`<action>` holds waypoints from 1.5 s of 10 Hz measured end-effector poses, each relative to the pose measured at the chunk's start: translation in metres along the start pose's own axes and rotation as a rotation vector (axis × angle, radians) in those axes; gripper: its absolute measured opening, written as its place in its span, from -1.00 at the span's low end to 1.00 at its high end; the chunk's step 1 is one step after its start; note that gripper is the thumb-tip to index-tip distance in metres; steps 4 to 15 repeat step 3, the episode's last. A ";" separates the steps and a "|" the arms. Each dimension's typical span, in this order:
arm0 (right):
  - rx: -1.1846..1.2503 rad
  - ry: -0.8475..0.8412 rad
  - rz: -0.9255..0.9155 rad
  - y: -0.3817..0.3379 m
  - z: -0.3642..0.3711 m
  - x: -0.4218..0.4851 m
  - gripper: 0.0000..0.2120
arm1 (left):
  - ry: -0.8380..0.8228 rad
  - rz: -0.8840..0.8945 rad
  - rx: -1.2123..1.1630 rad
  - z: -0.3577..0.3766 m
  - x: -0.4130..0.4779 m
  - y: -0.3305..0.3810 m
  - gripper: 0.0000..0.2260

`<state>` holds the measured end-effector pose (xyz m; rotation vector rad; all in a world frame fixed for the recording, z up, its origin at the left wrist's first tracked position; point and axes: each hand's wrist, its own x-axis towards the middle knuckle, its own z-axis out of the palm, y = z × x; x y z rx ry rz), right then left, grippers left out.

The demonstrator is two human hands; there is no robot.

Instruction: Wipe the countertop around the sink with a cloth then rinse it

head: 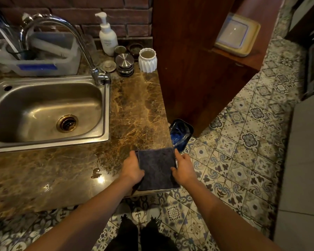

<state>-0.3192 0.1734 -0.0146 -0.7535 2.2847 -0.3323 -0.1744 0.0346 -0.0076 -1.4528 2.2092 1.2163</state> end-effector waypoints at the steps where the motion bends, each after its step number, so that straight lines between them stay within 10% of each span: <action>1: -0.028 -0.055 -0.013 0.001 -0.001 0.002 -0.33 | -0.022 -0.042 0.033 -0.002 -0.003 -0.009 -0.40; 3: -0.122 -0.195 -0.040 -0.005 -0.023 0.018 -0.61 | -0.096 -0.080 0.113 -0.039 -0.007 -0.002 -0.42; 15: -0.122 -0.195 -0.040 -0.005 -0.023 0.018 -0.61 | -0.096 -0.080 0.113 -0.039 -0.007 -0.002 -0.42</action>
